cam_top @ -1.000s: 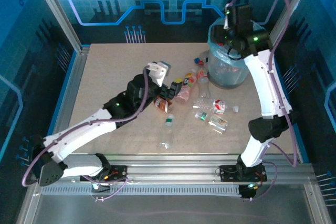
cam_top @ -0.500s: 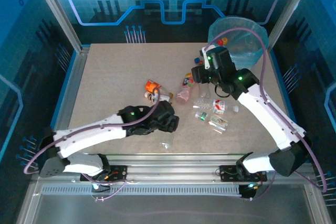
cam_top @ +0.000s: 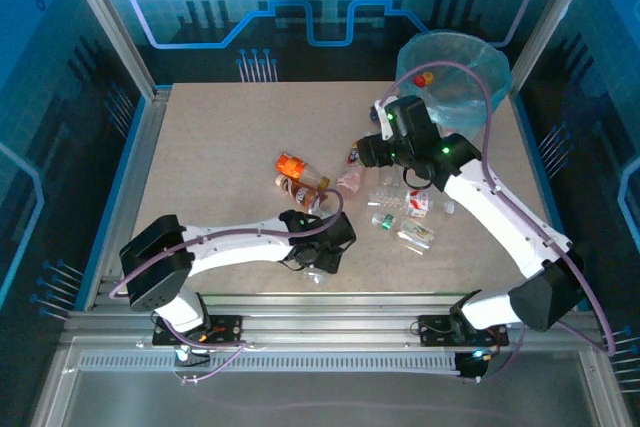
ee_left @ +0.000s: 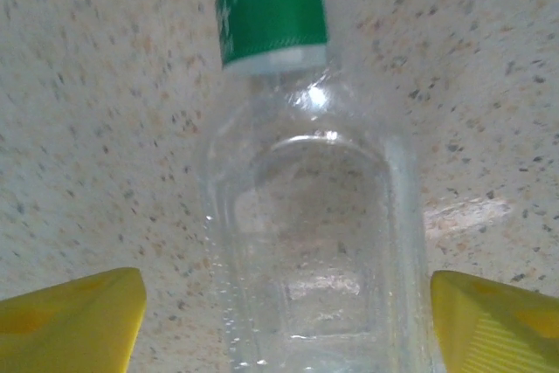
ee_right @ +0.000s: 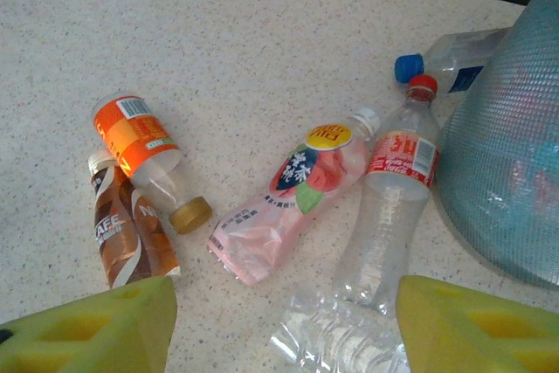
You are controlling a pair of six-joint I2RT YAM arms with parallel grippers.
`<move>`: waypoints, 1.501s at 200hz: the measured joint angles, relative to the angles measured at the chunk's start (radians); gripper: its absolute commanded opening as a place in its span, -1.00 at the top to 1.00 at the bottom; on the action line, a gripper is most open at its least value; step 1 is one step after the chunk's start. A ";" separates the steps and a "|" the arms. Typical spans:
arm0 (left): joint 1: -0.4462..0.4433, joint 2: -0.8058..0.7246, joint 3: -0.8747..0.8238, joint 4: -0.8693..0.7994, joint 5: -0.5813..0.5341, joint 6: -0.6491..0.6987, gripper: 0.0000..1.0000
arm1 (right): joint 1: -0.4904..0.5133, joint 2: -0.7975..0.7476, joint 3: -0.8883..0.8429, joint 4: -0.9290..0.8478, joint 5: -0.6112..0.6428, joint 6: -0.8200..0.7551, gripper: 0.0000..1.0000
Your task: Put the plastic bottles in the bin
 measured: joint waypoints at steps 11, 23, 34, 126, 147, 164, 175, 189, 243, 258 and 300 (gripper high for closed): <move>0.000 0.005 -0.018 0.009 0.015 -0.014 -0.46 | 0.000 0.000 -0.002 0.000 -0.006 0.000 -0.37; 0.000 0.006 -0.031 0.016 0.026 -0.023 -0.38 | 0.000 0.000 -0.002 0.000 -0.009 0.000 -0.37; 0.000 0.006 -0.039 0.024 0.034 -0.025 -0.30 | 0.000 -0.001 -0.002 0.000 -0.012 0.000 -0.37; 0.000 -0.272 -0.050 0.044 -0.084 0.084 0.63 | 0.000 -0.032 -0.001 -0.008 -0.108 -0.014 -0.33; 0.000 -0.459 -0.051 0.123 -0.129 0.219 1.00 | -0.002 -0.087 -0.003 0.006 -0.224 -0.016 -0.33; 0.000 -0.574 -0.052 0.208 -0.151 0.341 1.00 | -0.003 -0.158 -0.016 0.051 -0.341 -0.010 -0.42; 0.000 -0.628 -0.064 0.272 -0.157 0.418 1.00 | -0.003 -0.200 -0.029 0.082 -0.407 -0.008 -0.49; 0.000 -0.680 -0.093 0.346 -0.157 0.509 1.00 | -0.003 -0.241 -0.037 0.119 -0.487 0.003 -0.53; 0.003 -0.753 -0.187 0.509 -0.147 0.721 1.00 | -0.007 -0.243 -0.037 0.191 -0.713 0.049 -0.53; 0.006 -0.758 -0.204 0.544 -0.127 0.747 1.00 | -0.006 -0.235 -0.037 0.203 -0.754 0.060 -0.47; 0.005 -0.759 -0.220 0.586 -0.066 0.800 1.00 | 0.018 -0.195 -0.035 0.234 -0.845 0.076 -0.32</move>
